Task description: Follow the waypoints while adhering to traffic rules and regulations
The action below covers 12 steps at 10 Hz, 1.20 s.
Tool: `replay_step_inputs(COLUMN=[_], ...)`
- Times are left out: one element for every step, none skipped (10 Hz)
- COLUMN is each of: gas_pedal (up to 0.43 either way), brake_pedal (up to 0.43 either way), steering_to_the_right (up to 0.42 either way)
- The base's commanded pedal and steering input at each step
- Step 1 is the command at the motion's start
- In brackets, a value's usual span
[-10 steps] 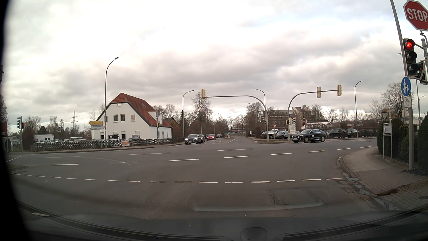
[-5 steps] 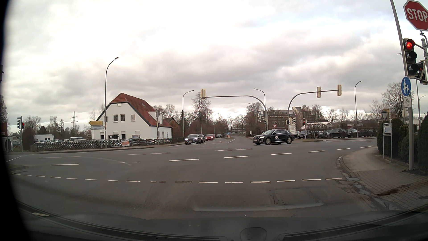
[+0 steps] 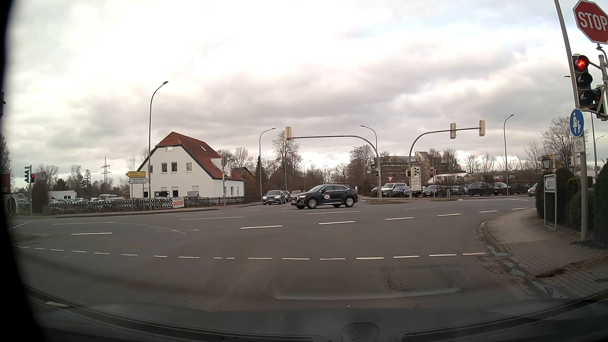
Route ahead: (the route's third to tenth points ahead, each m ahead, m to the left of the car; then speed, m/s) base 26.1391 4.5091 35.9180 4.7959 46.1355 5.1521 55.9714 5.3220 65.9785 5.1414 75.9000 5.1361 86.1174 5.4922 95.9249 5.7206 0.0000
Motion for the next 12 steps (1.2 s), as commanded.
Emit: replay_step_inputs(gas_pedal=[0.0,0.0,0.0,0.0,0.0,0.0,0.0,0.0,0.0,0.0,0.0,0.0], brake_pedal=[0.341,0.341,0.341,0.341,0.341,0.341,0.293,0.0,0.0,0.0,0.0,0.0], steering_to_the_right=[0.004,0.004,0.004,0.004,0.004,0.004,0.004,0.004,0.004,0.004,0.004,0.004])
